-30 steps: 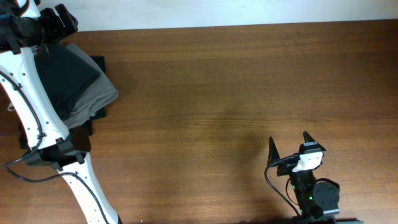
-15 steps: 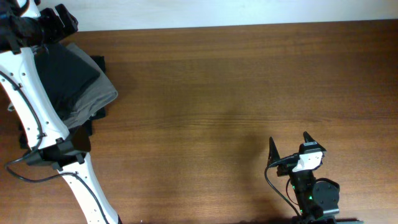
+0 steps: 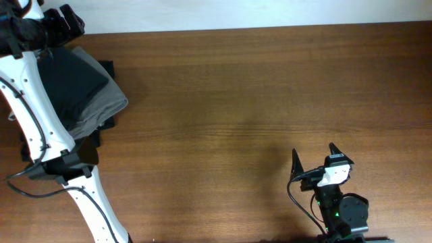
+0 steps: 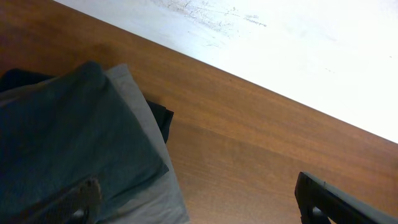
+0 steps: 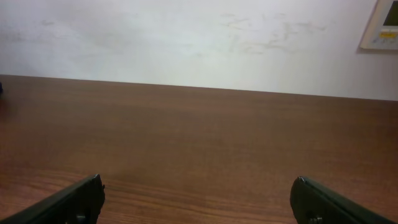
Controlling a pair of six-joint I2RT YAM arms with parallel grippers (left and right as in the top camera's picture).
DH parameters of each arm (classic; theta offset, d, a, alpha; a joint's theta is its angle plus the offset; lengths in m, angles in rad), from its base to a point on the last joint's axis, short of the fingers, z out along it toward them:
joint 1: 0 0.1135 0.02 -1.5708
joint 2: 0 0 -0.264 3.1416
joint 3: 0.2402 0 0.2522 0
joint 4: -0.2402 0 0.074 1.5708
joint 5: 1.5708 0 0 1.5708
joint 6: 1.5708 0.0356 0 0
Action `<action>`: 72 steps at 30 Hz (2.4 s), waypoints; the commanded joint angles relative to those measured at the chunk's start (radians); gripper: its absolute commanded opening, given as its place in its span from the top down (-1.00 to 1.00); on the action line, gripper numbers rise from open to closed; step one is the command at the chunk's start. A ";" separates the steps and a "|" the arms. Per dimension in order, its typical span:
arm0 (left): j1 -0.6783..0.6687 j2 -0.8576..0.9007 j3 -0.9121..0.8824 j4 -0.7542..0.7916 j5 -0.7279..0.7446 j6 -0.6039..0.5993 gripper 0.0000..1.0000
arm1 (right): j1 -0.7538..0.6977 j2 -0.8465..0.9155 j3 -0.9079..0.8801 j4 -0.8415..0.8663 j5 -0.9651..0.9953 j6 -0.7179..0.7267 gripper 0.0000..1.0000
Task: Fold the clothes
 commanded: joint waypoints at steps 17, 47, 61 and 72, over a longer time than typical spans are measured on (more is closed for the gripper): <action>-0.003 -0.651 -0.380 0.002 -0.006 -0.003 -0.98 | -0.006 -0.012 -0.005 -0.006 0.012 -0.004 -0.98; -0.080 -2.081 -2.651 1.276 -0.137 -0.183 -0.98 | -0.006 -0.012 -0.005 -0.006 0.012 -0.005 -0.97; -0.156 -2.269 -3.049 1.574 -0.254 -0.155 -0.98 | -0.006 -0.012 -0.005 -0.006 0.012 -0.004 -0.98; -0.198 -2.385 -3.123 1.535 -0.253 0.051 -0.98 | -0.006 -0.012 -0.005 -0.006 0.012 -0.004 -0.97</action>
